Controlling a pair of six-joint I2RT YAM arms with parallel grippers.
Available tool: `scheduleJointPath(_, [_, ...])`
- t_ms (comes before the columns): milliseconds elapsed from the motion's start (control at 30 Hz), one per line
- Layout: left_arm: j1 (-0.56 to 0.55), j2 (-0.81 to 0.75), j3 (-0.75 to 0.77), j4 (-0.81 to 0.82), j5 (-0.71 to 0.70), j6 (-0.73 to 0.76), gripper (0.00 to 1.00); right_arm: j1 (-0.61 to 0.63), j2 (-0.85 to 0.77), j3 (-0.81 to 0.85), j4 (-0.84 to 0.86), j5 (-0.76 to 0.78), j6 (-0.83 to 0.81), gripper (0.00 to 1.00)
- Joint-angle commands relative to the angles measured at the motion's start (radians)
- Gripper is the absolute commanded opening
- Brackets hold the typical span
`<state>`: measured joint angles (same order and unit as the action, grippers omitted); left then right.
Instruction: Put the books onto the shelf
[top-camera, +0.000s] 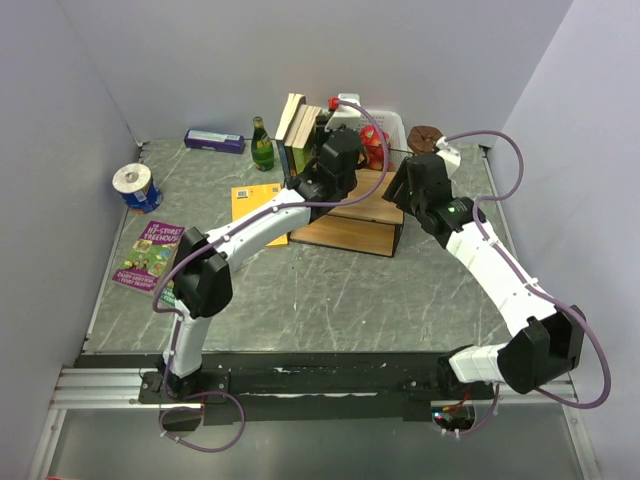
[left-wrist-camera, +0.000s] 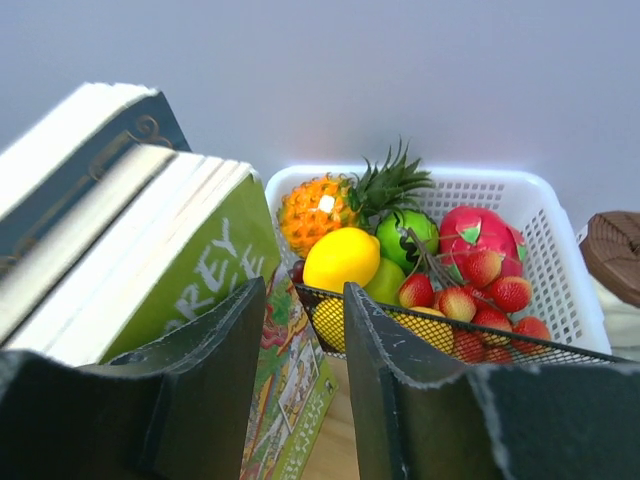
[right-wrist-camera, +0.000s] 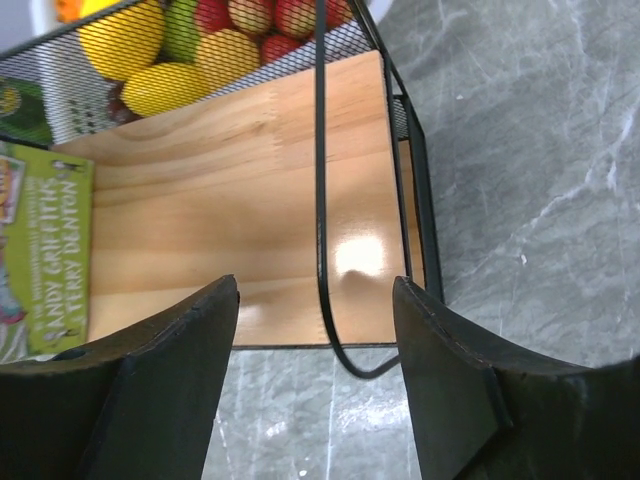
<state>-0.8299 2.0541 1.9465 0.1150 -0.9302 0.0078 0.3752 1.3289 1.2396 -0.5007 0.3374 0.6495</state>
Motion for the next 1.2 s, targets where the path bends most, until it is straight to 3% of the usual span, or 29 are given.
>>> scheduleJointPath(0, [0.002, -0.074, 0.008, 0.028, -0.021, 0.026, 0.44, -0.005, -0.056, 0.021, 0.028, -0.005, -0.013, 0.72])
scheduleJointPath(1167, [-0.109, -0.132, 0.017, 0.147, -0.068, 0.192, 0.53, -0.001, -0.198, -0.012, 0.017, -0.086, -0.01, 0.79])
